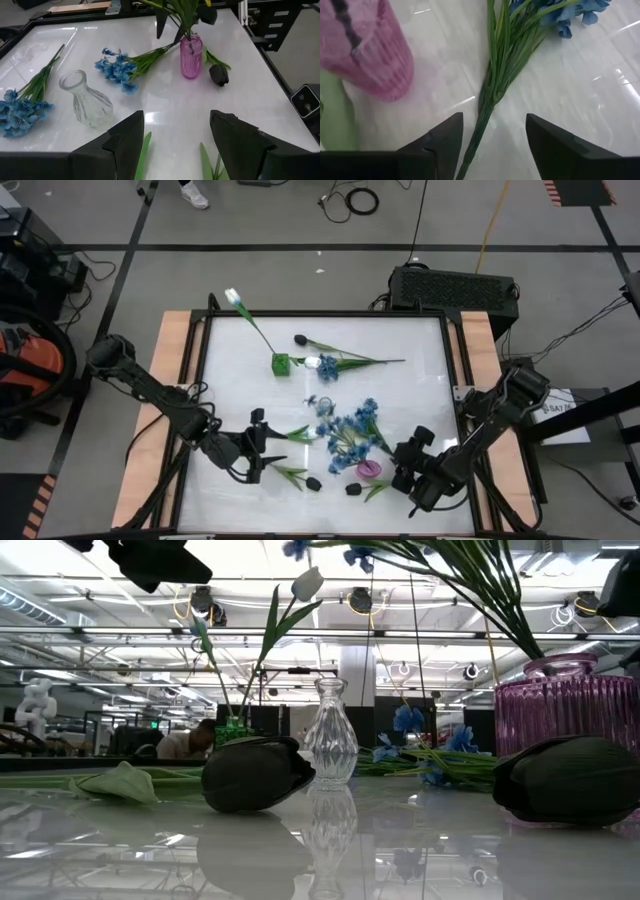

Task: Sort flowers into vase by color
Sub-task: Put the bottom blue flowers into the purple vase

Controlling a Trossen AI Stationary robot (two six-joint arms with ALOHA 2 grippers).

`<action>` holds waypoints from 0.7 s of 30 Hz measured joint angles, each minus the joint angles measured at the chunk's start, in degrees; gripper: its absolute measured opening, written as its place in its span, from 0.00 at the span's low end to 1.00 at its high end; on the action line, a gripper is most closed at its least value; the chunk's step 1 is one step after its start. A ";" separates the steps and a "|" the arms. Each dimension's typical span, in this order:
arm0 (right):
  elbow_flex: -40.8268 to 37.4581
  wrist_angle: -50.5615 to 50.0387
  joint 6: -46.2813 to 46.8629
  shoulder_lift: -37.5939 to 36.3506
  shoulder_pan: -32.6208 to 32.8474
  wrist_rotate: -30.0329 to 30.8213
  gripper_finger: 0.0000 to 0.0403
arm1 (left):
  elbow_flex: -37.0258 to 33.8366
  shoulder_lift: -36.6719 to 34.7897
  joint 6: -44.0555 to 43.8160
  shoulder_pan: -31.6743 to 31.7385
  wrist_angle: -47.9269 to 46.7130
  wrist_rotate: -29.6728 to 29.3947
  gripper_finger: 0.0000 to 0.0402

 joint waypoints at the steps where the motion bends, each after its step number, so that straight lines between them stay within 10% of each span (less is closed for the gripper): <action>1: -0.32 0.74 0.00 -0.02 -0.21 0.04 0.50 | 0.00 -0.01 0.00 0.00 0.06 0.01 0.58; 12: -5.86 7.55 2.32 -0.02 -1.23 -0.56 0.35 | 0.00 -0.01 0.00 -0.02 0.29 0.17 0.58; 21: -6.84 7.23 4.75 -0.36 -1.18 -0.34 0.04 | 0.00 0.00 0.18 -0.02 0.30 0.17 0.58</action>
